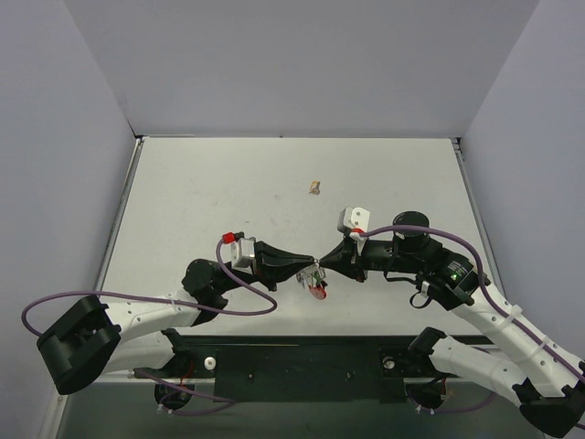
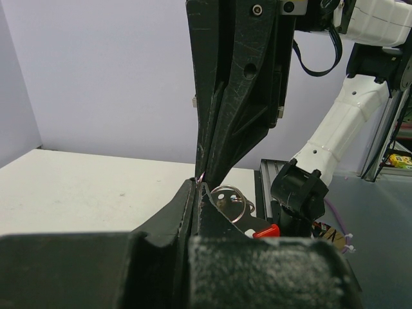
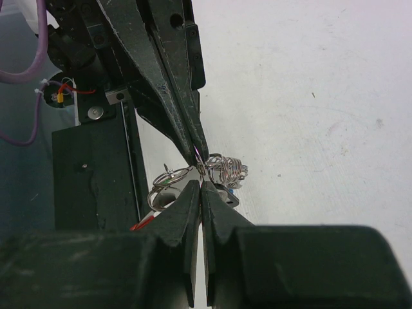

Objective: Put the keys on the keyring

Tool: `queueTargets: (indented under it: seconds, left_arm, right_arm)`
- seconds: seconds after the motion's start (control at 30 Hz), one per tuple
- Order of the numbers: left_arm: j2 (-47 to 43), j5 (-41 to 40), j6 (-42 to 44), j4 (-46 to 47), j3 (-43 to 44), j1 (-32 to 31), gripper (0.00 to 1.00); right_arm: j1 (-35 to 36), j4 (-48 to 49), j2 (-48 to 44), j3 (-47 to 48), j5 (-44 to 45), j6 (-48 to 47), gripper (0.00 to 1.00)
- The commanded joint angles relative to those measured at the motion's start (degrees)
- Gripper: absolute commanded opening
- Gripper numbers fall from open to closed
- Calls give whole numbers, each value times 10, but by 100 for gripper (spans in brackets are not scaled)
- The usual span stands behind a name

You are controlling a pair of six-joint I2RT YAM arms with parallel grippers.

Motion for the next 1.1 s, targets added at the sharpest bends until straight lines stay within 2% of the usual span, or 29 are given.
queueTargets:
  seconds: [0.0, 0.6, 0.97, 1.07]
  left_arm:
    - [0, 14, -14, 114, 19, -1, 0]
    - [1, 16, -21, 122, 19, -2, 0]
    - [-2, 32, -16, 92, 25, -1, 0]
    - [-13, 38, -7, 53, 29, -1, 0]
  right_arm:
    - [6, 56, 5, -4, -17, 12, 0]
    - [-4, 96, 3, -11, -34, 40, 0]
    - [-6, 87, 6, -5, -50, 29, 0]
    - [-6, 74, 7, -4, -52, 20, 0]
